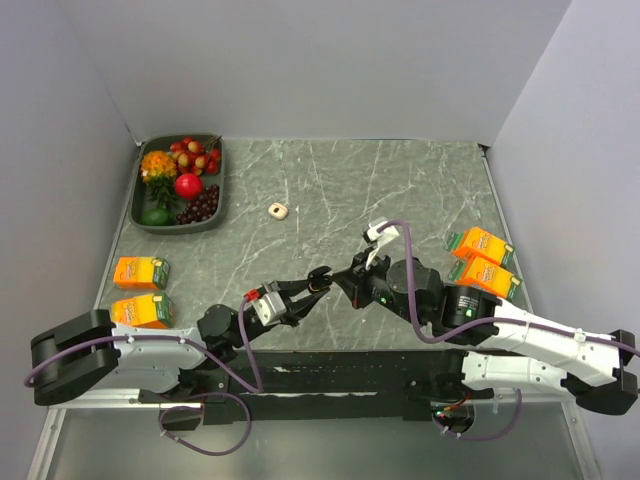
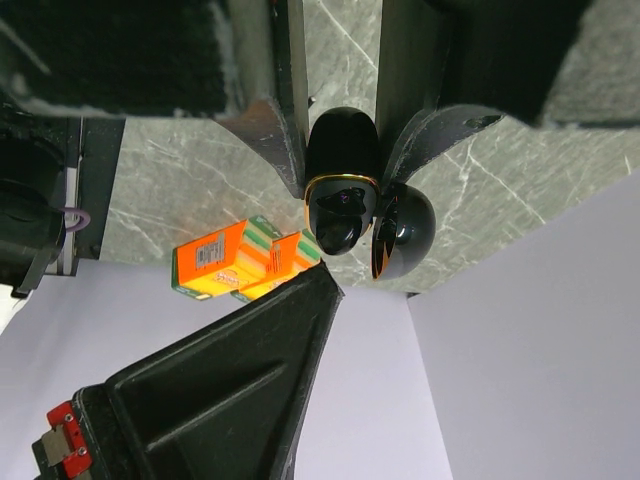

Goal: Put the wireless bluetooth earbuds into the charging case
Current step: Adjust the earbud with the charging case, then pick up the earbud from the center of the board.

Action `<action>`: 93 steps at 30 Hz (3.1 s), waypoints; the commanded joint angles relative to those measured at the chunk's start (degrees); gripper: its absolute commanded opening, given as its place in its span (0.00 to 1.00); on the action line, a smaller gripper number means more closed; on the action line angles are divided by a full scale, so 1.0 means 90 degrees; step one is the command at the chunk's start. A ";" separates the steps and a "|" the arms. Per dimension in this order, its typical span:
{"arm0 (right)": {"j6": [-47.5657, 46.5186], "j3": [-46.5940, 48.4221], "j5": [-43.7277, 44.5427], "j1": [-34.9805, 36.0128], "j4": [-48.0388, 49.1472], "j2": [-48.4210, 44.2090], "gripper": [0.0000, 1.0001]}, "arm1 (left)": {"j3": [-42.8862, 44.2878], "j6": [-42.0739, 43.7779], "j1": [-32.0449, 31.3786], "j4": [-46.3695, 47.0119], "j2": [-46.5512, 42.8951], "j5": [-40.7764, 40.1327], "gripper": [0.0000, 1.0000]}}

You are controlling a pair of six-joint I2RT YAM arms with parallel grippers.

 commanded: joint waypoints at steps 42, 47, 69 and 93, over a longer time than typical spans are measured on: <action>0.1355 -0.2266 -0.0513 -0.2753 0.0189 0.0657 0.61 | -0.1022 -0.0558 -0.0045 0.1884 -0.2208 -0.0366 0.01; 0.1561 -0.2599 -0.0494 -0.2890 0.0405 0.0989 0.61 | -0.1061 -0.0470 -0.0133 0.1806 -0.2307 -0.0377 0.01; 0.1385 -0.2648 -0.0807 -0.3740 0.1392 0.2190 0.48 | -0.1061 -0.0372 -0.0309 0.1786 -0.2238 -0.0454 0.01; 0.1327 -0.2580 -0.0924 -0.3896 0.1714 0.2650 0.33 | -0.1071 -0.0363 -0.0309 0.1855 -0.2131 -0.0503 0.01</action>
